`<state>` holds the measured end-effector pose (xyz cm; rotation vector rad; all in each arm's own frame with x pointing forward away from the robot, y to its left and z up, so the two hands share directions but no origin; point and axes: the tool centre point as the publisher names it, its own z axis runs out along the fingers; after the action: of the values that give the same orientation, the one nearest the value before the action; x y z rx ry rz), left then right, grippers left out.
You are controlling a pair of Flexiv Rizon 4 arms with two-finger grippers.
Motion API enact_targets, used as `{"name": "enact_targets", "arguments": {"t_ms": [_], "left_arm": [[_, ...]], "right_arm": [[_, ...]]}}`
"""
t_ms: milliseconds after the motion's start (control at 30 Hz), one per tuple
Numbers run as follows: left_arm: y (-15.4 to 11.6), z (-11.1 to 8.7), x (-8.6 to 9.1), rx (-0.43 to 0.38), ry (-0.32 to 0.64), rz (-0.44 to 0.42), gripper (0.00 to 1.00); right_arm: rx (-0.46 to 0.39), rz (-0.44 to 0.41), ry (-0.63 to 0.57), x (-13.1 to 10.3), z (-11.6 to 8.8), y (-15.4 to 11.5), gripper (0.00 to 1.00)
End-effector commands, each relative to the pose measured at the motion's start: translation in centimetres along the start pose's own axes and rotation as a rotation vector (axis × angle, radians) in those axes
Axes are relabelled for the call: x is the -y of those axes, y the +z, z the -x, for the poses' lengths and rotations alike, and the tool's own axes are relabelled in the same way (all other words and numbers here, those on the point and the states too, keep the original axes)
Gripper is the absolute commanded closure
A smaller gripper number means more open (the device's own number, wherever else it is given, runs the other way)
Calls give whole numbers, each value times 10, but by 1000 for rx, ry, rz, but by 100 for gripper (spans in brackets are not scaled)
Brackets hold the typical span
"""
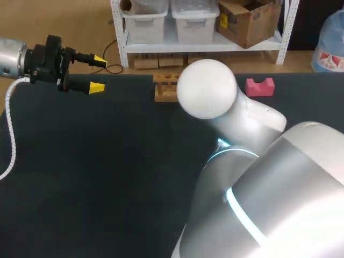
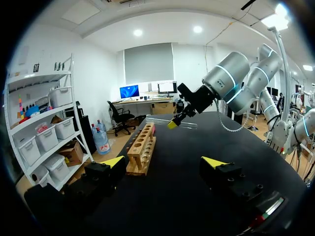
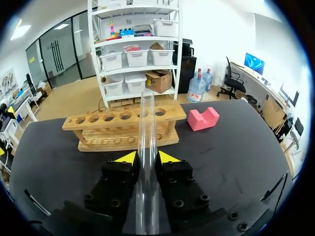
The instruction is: Grasp the test tube, adjust it, and insert it.
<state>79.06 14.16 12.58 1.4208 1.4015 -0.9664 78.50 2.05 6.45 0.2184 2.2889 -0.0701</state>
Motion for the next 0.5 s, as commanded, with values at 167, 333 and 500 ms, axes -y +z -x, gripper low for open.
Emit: {"name": "enact_targets", "arguments": {"t_ms": [167,333,500], "left_arm": [[0,0,2,0,2,5,0],[0,0,2,0,2,5,0],[0,0,2,0,2,5,0]], "right_arm": [[-6,9,-11,-11,1,10,100],[-18,14,-14,-14,-3,14,100],[-28,19,-16,-16,-5,15,100]]}}
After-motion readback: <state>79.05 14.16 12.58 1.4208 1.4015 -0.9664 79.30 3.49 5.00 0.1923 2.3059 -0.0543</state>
